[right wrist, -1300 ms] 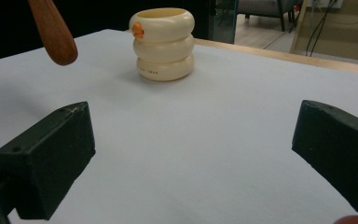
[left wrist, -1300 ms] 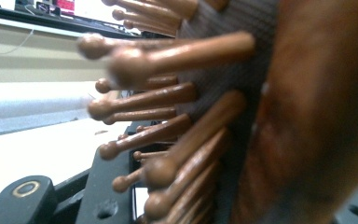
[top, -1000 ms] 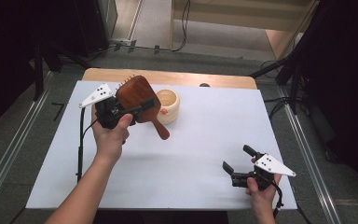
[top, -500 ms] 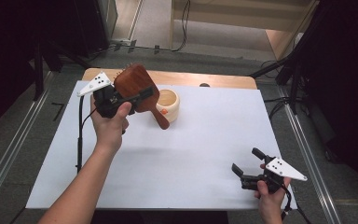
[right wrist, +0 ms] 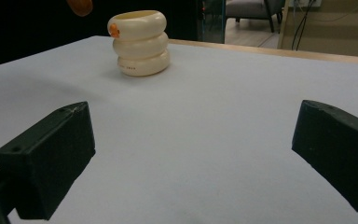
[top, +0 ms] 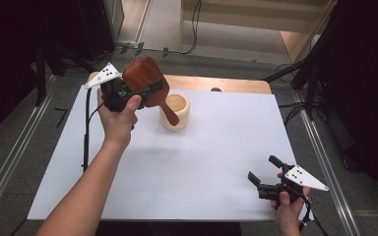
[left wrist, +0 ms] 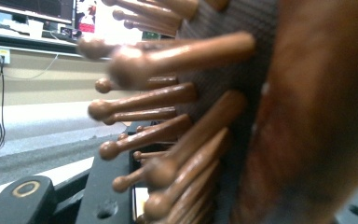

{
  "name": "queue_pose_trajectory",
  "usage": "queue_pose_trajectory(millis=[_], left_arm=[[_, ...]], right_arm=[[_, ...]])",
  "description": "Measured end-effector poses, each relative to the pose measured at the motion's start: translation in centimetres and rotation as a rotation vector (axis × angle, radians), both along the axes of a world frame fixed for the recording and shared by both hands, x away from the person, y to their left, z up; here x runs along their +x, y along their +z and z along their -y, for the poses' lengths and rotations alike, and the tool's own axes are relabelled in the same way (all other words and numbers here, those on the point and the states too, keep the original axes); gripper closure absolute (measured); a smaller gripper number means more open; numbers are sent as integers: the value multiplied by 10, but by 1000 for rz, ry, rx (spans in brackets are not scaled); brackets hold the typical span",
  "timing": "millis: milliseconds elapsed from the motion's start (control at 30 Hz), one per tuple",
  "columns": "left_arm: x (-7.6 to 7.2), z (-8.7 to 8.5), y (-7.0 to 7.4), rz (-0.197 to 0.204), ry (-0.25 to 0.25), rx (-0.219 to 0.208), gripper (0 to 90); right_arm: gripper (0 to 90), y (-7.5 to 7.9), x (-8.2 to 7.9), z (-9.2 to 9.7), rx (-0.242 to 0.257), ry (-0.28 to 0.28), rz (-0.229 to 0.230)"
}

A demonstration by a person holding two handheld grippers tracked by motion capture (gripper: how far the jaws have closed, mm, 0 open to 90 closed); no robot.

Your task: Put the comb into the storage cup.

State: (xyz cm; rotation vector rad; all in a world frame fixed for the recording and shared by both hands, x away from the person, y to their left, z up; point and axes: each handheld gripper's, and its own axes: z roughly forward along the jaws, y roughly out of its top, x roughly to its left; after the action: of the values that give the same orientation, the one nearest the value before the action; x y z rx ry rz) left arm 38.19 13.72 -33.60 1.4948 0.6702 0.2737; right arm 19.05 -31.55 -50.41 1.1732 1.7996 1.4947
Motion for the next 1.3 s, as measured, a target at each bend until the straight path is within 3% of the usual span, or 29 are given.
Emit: queue_pose_trajectory(millis=[400,700,1300], left_arm=[[21,2,1,0,25,4,528],[36,1,3,2,48,-17,528],[62,4,-13,-16,122,-20,526]], right_arm=[[0,-2,1,1,10,16,-1],[0,-4,3,-1,-26,32,0],[0,-6,5,-1,-21,40,5]])
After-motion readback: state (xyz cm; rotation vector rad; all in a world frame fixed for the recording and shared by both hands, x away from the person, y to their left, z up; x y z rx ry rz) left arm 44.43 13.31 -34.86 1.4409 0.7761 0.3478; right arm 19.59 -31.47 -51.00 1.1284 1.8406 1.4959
